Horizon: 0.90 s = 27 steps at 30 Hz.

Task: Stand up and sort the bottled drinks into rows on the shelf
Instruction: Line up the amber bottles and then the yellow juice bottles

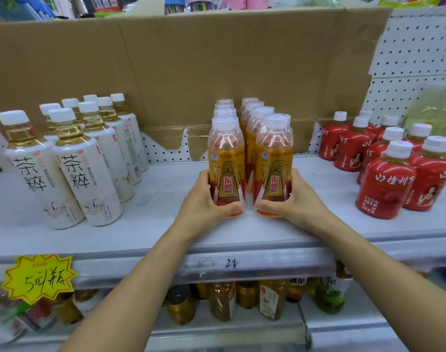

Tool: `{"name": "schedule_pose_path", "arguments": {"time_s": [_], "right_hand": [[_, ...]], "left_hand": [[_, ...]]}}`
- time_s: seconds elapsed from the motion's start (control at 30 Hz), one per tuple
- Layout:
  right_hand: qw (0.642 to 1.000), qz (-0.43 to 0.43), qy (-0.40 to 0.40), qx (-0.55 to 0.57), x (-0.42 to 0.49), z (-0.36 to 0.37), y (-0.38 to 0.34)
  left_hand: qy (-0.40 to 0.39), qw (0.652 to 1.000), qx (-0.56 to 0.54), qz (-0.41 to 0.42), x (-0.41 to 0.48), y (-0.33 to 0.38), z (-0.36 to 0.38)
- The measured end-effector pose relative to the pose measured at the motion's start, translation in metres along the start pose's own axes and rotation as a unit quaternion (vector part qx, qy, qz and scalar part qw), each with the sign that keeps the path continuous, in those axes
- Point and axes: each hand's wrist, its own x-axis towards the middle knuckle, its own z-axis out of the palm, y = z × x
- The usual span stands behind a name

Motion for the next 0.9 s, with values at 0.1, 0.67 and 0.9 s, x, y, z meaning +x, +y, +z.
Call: {"name": "schedule_pose_path", "arguments": {"time_s": [0.1, 0.67, 0.9], "right_hand": [[1.000, 0.005, -0.005, -0.008, -0.003, -0.001, -0.002], [0.947, -0.247, 0.126, -0.165, -0.035, -0.114, 0.012], [0.883, -0.248, 0.186, -0.352, 0.001, -0.241, 0.068]], "left_hand": [[-0.001, 1.000, 0.004, -0.001, -0.001, 0.000, 0.001], [0.141, 0.961, 0.016, 0.238, -0.039, 0.103, 0.102], [0.039, 0.984, -0.009, 0.174, 0.013, 0.166, 0.217]]}}
